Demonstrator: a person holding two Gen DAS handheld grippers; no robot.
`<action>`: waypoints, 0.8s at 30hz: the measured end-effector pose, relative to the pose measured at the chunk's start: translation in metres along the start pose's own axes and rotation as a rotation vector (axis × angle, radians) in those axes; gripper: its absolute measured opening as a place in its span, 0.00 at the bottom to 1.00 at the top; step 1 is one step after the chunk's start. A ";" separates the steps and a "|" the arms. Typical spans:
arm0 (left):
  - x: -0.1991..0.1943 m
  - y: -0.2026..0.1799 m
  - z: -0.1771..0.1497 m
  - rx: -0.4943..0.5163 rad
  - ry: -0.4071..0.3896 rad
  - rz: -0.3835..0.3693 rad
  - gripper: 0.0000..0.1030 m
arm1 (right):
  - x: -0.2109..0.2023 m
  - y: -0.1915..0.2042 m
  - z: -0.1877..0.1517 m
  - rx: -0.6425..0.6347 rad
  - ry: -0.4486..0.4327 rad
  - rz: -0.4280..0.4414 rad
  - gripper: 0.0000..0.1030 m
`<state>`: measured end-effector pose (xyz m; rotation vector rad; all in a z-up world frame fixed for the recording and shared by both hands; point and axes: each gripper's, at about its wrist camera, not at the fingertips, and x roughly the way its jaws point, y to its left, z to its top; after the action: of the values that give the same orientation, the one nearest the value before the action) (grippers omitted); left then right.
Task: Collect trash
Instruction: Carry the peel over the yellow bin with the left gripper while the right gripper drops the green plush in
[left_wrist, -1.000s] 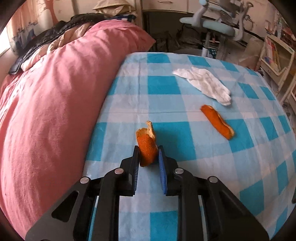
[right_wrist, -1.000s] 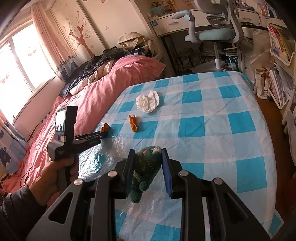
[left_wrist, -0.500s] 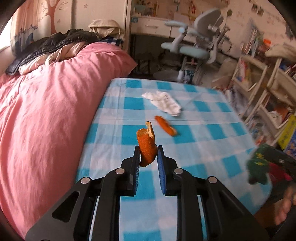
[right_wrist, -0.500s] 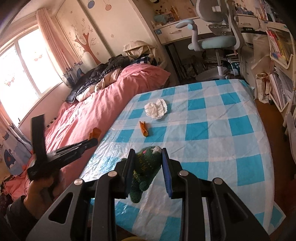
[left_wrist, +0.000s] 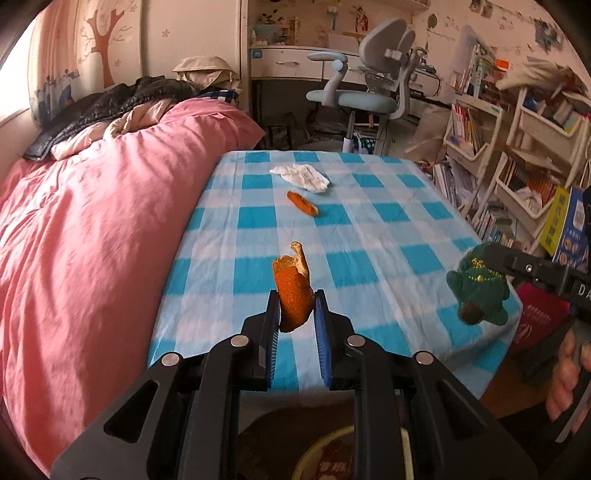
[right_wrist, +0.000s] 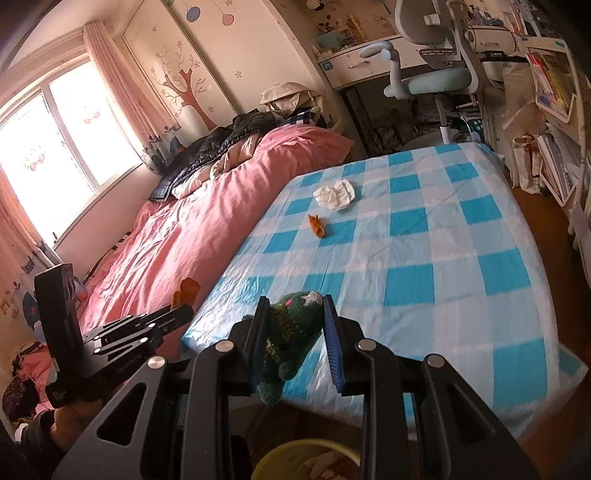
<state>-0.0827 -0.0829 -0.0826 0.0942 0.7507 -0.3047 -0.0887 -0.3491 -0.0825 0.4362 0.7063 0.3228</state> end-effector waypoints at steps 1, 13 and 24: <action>-0.005 -0.001 -0.005 0.008 0.000 0.006 0.17 | -0.002 0.001 -0.003 0.001 0.001 0.000 0.28; -0.033 -0.017 -0.041 0.061 0.020 -0.008 0.17 | -0.017 0.024 -0.061 -0.010 0.087 -0.005 0.28; -0.032 -0.055 -0.111 0.112 0.240 -0.135 0.19 | -0.032 0.017 -0.098 0.041 0.138 -0.125 0.52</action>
<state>-0.1940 -0.1064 -0.1406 0.1891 0.9805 -0.4699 -0.1811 -0.3217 -0.1231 0.4091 0.8721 0.2218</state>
